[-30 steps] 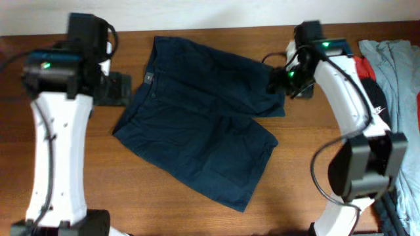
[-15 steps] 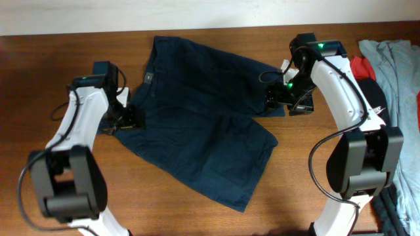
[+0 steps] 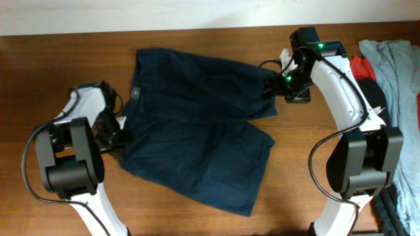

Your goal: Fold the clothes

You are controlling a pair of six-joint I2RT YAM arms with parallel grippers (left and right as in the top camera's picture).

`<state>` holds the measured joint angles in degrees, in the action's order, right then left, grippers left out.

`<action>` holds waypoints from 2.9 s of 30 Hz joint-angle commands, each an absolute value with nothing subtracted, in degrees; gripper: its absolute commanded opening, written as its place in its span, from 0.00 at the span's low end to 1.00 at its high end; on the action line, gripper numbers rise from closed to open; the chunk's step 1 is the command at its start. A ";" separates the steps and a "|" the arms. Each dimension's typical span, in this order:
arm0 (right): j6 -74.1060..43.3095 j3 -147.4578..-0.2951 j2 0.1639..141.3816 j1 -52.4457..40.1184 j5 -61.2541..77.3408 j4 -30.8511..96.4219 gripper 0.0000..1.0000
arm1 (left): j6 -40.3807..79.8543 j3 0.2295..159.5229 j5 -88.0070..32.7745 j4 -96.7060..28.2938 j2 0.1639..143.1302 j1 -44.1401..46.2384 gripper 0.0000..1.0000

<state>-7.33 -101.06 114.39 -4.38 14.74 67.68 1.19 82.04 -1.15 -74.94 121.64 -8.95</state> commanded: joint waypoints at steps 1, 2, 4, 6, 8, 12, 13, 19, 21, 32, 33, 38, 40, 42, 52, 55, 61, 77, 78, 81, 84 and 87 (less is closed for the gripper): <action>-9.52 -101.01 113.91 -4.49 15.70 64.40 0.71 | 1.91 81.67 0.62 -76.12 122.45 -13.41 0.01; -9.50 -100.90 114.54 -4.58 15.73 63.20 0.62 | 1.91 81.67 0.62 -76.16 122.45 -14.04 0.01; -9.21 -100.66 116.09 -4.86 16.12 61.12 0.61 | 1.91 81.67 0.62 -76.03 122.45 -14.20 0.01; -7.09 -100.66 117.99 -5.30 16.05 59.40 0.63 | 1.89 81.67 0.67 -75.46 122.45 -14.02 0.01; -6.37 -100.66 120.81 -5.63 16.36 58.87 0.65 | 1.72 81.67 1.13 -75.09 122.45 -13.93 0.01; -6.42 -100.66 125.21 -5.69 18.87 57.69 0.66 | 1.72 81.67 1.32 -74.81 122.45 -13.93 0.01; -6.44 -100.66 127.02 -5.72 22.72 55.53 0.66 | 1.72 81.67 1.32 -74.70 122.45 -13.93 0.01; -11.03 -100.66 128.77 -5.72 26.63 50.48 0.52 | 1.72 81.67 1.54 -74.65 122.45 -13.93 0.01; -11.25 -100.66 128.77 -5.89 27.62 50.30 0.38 | 1.72 81.67 1.54 -74.63 122.45 -13.93 0.01; -11.25 -102.35 128.27 -0.27 27.66 32.86 0.04 | 1.74 81.67 2.83 -74.81 122.45 -13.93 0.01; -11.27 -102.35 128.27 0.27 27.66 31.14 0.04 | 1.74 81.67 2.83 -74.83 122.45 -13.93 0.01; -11.22 -102.32 128.29 1.54 27.68 23.83 0.36 | 1.74 81.67 3.38 -74.87 122.45 -13.93 0.01; -11.20 -102.32 128.29 1.54 27.66 23.77 0.67 | 1.74 81.67 3.95 -74.96 122.45 -13.93 0.01; -11.22 -102.32 128.29 1.69 27.09 25.45 0.68 | 1.74 81.67 4.16 -75.09 122.45 -13.93 0.01; -12.93 -101.89 128.38 1.50 26.20 41.93 0.53 | 1.78 81.67 4.12 -74.59 122.45 -13.93 0.01; -12.71 -101.84 128.38 1.13 26.37 47.24 0.66 | 1.78 81.67 4.10 -75.11 122.45 -13.93 0.01; -9.87 -101.80 128.42 1.54 27.88 49.23 0.64 | 1.76 81.69 3.88 -74.19 122.45 -13.93 0.02; -8.78 -101.82 131.59 -6.85 34.48 38.59 0.15 | 1.72 81.69 3.92 -74.41 122.45 -13.93 0.02; -8.78 -101.82 131.50 -7.40 34.50 39.29 0.13 | 1.74 81.69 3.92 -74.41 122.45 -13.93 0.02; -6.15 -101.82 131.07 -9.06 34.48 42.17 0.13 | 1.74 81.69 3.90 -74.37 122.45 -13.93 0.02; -4.47 -101.82 131.07 -9.47 32.38 45.21 0.28 | 1.74 81.69 3.90 -74.22 122.45 -13.93 0.03; -3.16 -101.82 130.54 -8.40 29.63 46.81 0.42 | 1.74 81.69 3.90 -74.00 122.45 -13.93 0.03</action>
<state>-5.34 -101.36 131.66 -9.56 31.92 46.28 1.17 82.00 3.29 -74.48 121.73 -13.89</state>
